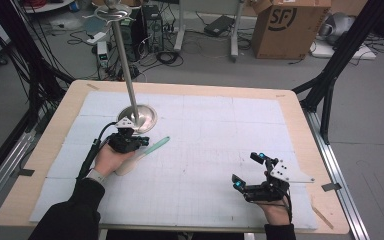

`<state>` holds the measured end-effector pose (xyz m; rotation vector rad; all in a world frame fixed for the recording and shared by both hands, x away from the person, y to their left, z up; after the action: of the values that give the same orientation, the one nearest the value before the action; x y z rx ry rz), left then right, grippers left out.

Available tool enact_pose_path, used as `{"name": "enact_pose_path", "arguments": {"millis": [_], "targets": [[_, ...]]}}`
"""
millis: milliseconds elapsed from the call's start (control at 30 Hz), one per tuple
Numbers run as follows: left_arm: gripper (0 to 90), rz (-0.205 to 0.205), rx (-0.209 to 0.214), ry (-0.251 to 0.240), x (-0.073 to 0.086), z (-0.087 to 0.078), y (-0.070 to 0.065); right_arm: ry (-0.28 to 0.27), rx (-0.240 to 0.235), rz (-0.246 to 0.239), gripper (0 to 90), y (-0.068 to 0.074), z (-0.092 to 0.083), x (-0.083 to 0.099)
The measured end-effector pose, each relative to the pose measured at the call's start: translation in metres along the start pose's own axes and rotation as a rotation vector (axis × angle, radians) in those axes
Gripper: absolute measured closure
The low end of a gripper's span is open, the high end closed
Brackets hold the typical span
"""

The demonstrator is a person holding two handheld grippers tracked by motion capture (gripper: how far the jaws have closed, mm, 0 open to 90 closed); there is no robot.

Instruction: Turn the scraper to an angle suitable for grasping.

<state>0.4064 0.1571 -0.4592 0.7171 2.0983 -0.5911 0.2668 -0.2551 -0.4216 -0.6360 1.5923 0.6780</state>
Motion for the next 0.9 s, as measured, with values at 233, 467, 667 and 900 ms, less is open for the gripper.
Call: {"name": "enact_pose_path", "arguments": {"millis": [233, 467, 667, 900], "targets": [[89.9, 0.036, -0.001, 0.039, 0.005, 0.005, -0.001, -0.017, 0.012, -0.005, 0.5, 0.000, -0.002, -0.002], [89.9, 0.068, 0.019, 0.058, 0.007, 0.002, -0.005, -0.023, 0.013, 0.000, 0.5, -0.001, -0.004, -0.003], [90.0, 0.116, 0.012, 0.081, 0.009, 0.001, -0.015, -0.026, 0.020, -0.002, 0.5, -0.001, -0.005, -0.002], [90.0, 0.137, 0.041, 0.076, 0.015, -0.005, -0.021, -0.027, 0.028, 0.000, 0.5, -0.001, -0.009, -0.002]]}}
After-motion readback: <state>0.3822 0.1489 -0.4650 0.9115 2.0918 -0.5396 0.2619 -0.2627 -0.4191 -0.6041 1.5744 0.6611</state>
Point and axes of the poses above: each handheld gripper's, and its own axes: z roughly forward along the jaws, x roughly out of its underside, y roughly to its left, the point moved 3 cm from there along z, roughly forward along the jaws, and after that the axes turned 3 degrees about -y, right-handed, at the moved point
